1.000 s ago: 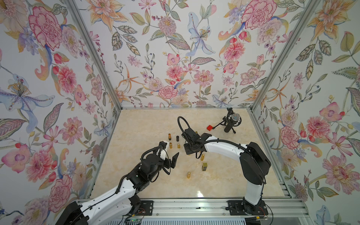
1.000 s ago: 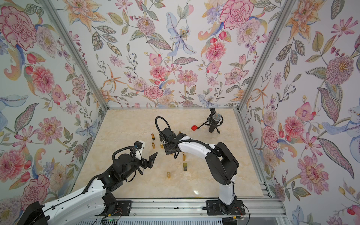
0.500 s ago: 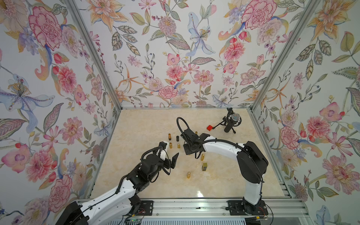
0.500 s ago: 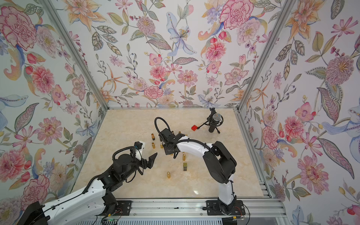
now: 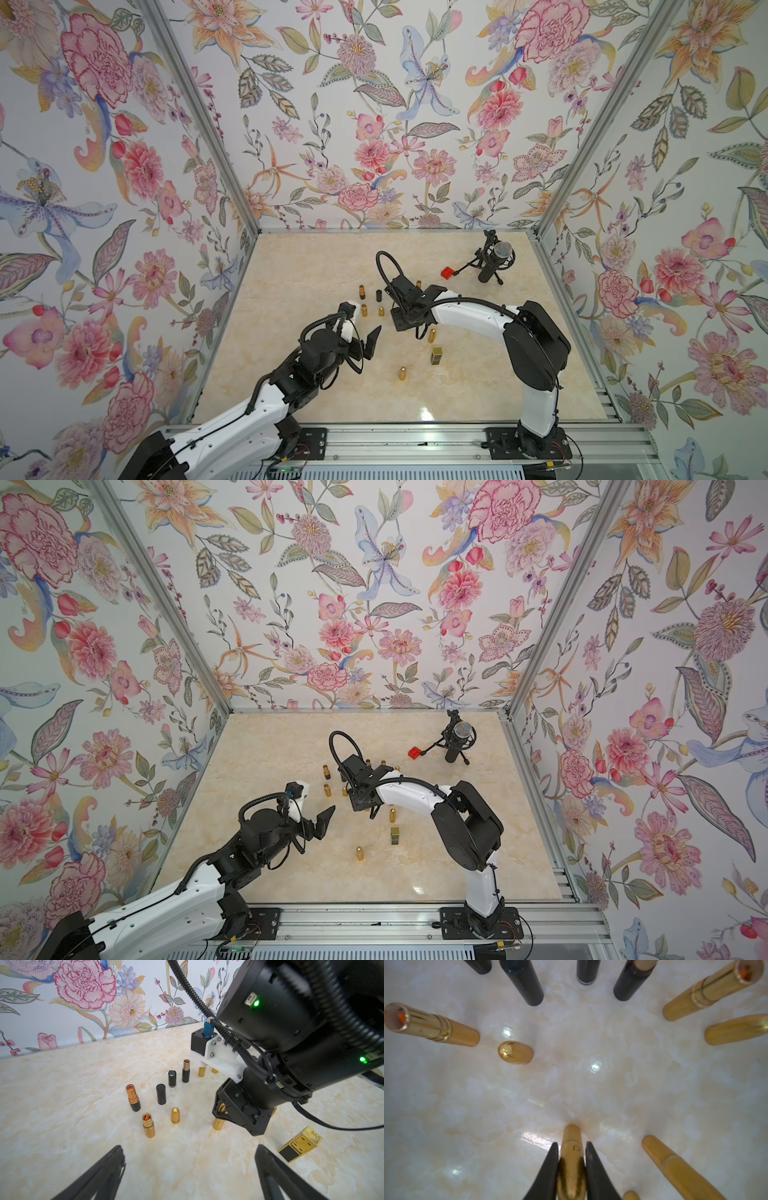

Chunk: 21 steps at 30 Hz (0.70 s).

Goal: Open the lipstick cap
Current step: Pick up the lipstick at the center of the board.

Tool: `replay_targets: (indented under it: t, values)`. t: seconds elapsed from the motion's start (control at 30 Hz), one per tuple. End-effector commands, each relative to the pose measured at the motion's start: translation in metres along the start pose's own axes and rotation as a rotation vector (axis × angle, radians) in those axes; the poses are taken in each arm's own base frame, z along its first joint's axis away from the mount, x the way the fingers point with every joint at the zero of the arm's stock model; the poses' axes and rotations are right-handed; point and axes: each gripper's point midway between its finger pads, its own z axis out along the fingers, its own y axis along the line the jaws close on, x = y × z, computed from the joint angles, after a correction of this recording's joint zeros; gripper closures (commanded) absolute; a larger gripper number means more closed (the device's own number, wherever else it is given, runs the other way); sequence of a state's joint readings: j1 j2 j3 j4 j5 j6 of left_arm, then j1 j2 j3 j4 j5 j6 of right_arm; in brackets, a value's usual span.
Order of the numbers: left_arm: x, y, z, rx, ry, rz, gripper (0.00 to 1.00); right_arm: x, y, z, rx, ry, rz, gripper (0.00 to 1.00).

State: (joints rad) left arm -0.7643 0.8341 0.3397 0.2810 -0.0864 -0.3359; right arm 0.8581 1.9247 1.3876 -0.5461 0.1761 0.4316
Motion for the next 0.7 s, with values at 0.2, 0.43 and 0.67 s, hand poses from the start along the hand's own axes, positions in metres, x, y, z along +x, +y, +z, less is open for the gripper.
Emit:
replay_targets:
  t: [0.2,0.43,0.67]
  values:
    - [-0.012,0.001,-0.003,-0.015,-0.039,0.06,0.01,-0.022,0.012,-0.051,-0.109,-0.083,0.047,0.76]
    - [-0.018,-0.03,0.004,0.147,-0.094,0.196,0.03,-0.026,0.014,-0.095,-0.205,-0.082,0.073,0.76]
    - [-0.015,-0.061,0.017,0.308,-0.116,0.296,0.2,-0.025,0.022,-0.137,-0.328,-0.065,0.088,0.76]
